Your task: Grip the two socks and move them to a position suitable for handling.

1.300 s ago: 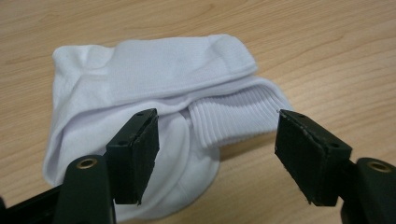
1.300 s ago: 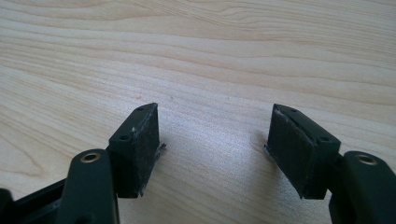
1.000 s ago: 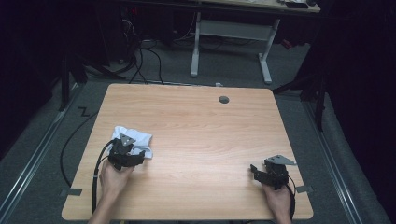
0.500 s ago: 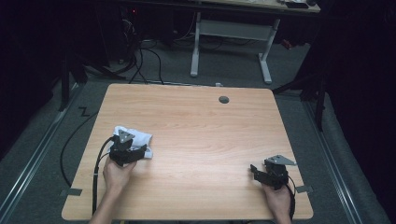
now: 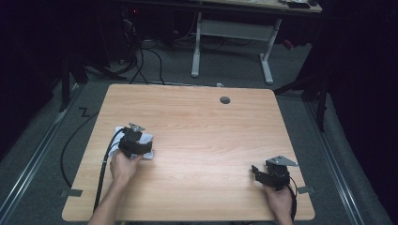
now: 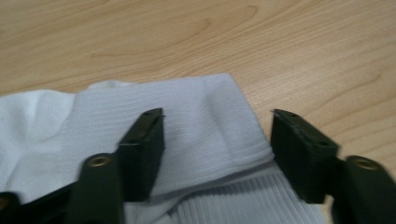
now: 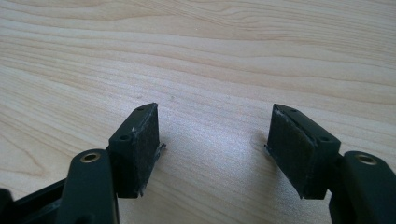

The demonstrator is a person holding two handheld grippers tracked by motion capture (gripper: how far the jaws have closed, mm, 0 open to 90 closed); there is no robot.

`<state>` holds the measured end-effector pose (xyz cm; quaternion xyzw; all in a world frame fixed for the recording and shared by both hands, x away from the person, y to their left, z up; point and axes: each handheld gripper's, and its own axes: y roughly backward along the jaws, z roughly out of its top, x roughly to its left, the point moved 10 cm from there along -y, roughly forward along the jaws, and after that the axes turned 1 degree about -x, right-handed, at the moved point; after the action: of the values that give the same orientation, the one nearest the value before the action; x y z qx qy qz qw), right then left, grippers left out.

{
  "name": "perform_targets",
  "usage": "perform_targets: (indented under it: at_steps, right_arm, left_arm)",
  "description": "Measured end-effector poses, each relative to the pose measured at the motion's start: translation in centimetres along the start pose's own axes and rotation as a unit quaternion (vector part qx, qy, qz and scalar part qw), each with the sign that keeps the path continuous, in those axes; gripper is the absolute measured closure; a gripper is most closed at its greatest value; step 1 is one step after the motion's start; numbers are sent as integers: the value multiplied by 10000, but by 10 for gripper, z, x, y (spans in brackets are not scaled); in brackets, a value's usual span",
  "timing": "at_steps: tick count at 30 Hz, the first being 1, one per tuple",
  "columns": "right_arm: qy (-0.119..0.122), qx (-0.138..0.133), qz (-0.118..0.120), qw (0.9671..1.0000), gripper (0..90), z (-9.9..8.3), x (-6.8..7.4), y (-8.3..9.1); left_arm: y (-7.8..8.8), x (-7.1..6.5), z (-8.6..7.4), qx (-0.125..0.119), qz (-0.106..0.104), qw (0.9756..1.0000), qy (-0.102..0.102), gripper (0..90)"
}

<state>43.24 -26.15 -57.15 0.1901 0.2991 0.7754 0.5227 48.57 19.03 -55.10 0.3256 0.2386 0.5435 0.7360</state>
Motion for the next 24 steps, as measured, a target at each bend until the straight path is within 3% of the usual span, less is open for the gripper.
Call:
perform_targets:
  at_steps: [1, 5, 9, 13, 15, 18, 20, 24]
  right_arm:
    - [-1, -1, 0, 10000, 342, 0, 0, 0]
    - [-1, -1, 0, 10000, 342, 0, 0, 0]
    - [0, -1, 0, 10000, 342, 0, 0, 0]
    - [5, -1, 0, 10000, 342, 0, 0, 0]
    - [1, 0, -2, 10000, 342, 0, 0, 0]
    - [1, 0, -2, 10000, 342, 0, 0, 0]
    - [0, -1, -2, 10000, 342, 0, 0, 0]
    - [-2, 0, -3, 10000, 342, 0, 0, 0]
  left_arm:
    - [-1, 2, 0, 15, -157, 9997, 178, 535]
    - [8, 6, 4, -149, -234, 9994, 226, 777]
    - [19, 13, 9, -342, -196, 9990, 230, 840]
    - [23, 21, 8, -366, -89, 9990, 251, 819]
    - [21, 23, 5, -289, -56, 9993, 217, 739]
    - [15, 20, 0, -108, -61, 9999, 96, 621]
    - [8, 14, -6, 75, -20, 9999, -134, 549]
    - [11, 7, -5, -16, -6, 9997, -237, 497]
